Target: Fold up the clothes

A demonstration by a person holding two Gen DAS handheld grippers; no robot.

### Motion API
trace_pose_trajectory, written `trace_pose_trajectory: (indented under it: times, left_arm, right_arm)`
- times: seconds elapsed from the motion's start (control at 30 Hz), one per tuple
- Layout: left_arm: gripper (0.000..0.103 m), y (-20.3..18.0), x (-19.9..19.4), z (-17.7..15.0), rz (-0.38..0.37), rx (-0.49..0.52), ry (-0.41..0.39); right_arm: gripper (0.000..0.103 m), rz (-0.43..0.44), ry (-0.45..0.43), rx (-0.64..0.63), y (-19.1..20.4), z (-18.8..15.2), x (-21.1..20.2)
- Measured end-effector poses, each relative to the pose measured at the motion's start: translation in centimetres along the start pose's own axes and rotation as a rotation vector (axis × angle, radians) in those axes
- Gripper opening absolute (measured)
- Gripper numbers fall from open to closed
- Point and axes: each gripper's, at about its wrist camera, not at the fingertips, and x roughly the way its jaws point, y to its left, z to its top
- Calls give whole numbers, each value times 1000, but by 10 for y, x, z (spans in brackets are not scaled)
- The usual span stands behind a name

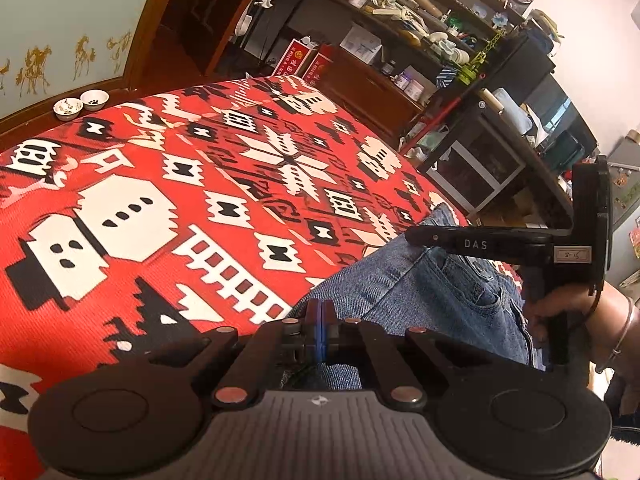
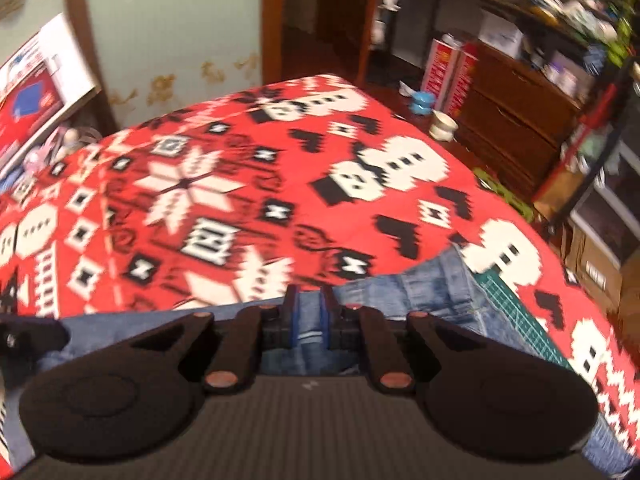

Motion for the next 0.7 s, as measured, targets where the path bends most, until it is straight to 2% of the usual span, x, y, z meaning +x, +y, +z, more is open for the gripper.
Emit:
trace_pose_trajectory:
  times: [0.1,0.2,0.27,0.33,0.43,0.53,0.63,0.7]
  left_arm:
    - [3,0,0,0,-1,-2,-1]
    - [3,0,-1,0,2,1,-2]
    - [3,-1,-1,0,4,4,-3]
    - [3,-1,-1,0,4,4,-4]
    - [3,-2,0,0,7,10,-5]
    - [3,-2,0,0,8,13,-5]
    - [3,-1,-1,0,5,9,-4]
    - [3,-1,-1,-1,3,7,-3]
  right_arm:
    - [14,28,0,4,4,-2,-7]
    - [16,143,3,-11,21,-9,-17]
    - [15,170,9,-35,30,-13,-19]
    - [14,160,4,-73,34,-17,-20]
    - [1,129,-2,-22,21,-13,-14]
    - [0,76,-5,40,5,-5,-5]
    - [1,11,-10,38,-5,-1,-1]
    - [1,10,-6,57,-14,1,-2]
